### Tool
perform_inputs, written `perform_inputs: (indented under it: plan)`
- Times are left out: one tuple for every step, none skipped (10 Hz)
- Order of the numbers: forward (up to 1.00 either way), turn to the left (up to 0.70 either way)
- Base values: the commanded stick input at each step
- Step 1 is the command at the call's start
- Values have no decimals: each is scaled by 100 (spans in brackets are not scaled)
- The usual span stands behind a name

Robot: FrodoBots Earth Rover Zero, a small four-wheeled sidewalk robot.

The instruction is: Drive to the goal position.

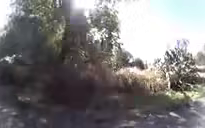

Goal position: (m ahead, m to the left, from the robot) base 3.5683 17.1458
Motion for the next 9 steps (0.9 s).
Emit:
perform_inputs:
  plan:
    - [0, 85]
    - [0, 85]
    - [0, 85]
    - [0, 85]
    - [0, 85]
    - [0, 85]
    - [0, 85]
    - [0, 85]
    - [0, 85]
